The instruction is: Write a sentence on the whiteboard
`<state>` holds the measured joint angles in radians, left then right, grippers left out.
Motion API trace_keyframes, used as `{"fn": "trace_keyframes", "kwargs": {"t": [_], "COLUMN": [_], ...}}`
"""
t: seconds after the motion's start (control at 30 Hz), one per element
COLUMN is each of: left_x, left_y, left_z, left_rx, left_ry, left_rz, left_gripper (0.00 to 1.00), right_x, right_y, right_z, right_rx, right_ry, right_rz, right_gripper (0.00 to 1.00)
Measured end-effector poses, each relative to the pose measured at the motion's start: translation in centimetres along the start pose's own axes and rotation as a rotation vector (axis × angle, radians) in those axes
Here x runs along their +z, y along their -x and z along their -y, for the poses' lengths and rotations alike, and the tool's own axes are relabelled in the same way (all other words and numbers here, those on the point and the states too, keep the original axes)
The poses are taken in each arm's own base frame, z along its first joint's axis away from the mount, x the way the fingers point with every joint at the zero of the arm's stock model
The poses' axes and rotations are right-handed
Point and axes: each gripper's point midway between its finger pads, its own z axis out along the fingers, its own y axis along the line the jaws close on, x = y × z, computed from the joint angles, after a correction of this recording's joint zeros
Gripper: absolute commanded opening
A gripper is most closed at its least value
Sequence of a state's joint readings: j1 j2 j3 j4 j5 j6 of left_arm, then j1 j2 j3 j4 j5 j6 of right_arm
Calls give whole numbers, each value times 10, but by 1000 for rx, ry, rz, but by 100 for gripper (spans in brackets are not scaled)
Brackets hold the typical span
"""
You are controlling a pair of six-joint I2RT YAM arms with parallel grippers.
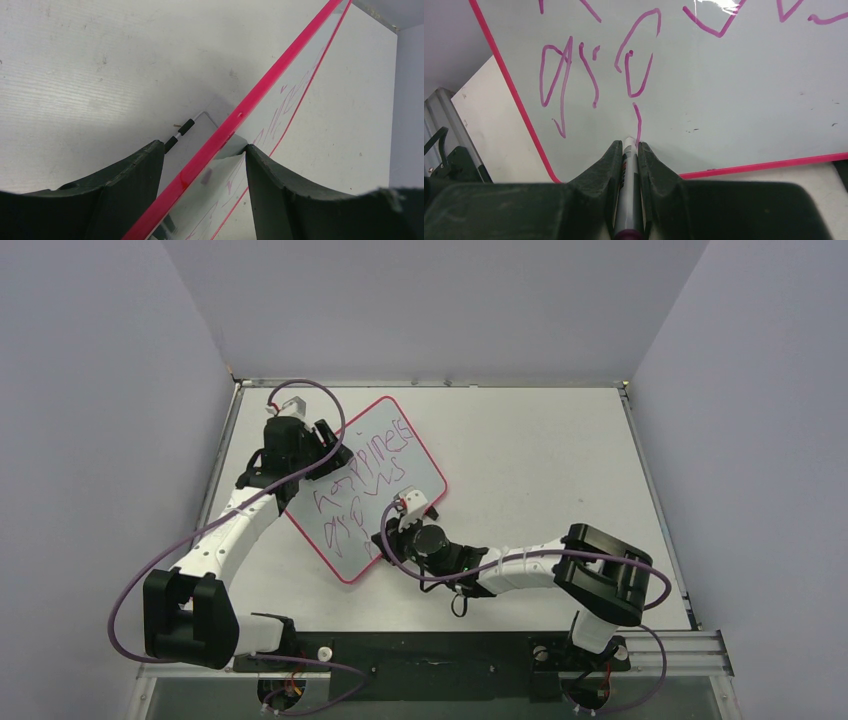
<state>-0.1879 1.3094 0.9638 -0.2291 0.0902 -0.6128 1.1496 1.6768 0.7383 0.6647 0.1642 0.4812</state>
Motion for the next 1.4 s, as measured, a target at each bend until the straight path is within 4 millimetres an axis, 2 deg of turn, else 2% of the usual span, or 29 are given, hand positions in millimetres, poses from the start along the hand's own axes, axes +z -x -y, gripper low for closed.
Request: {"fn": "trace_keyframes", "kwargs": {"t": [0.3,0.5,0.63,0.87,1.03,1.2,1.4], "left_x": [0,0,0,0,0,0,0], "left_y": [1,2,2,2,2,2,2], "left_z": [-1,-2,-2,-2,-2,-2,-2], "left_rx": [0,-2,-3,-5,-8,-8,-9], "left_ry": [1,3,4,6,8,8,8], "left_rz": [3,5,5,6,6,6,5], "left_gripper": [46,46,46,46,46,46,46], "right_x": [4,4,-1,-15,-18,-23,-19], "right_y": [9,10,3,-21,-22,-12,12], "right_z": [17,21,26,35,38,37,28], "right_rx": [14,24,31,33,33,28,22], "right_ry": [-52,-61,-74,-98,-111,-119,-108], "right_rz": [20,22,9,-41,-51,-38,8], "right_gripper": [0,0,0,0,0,0,0]}}
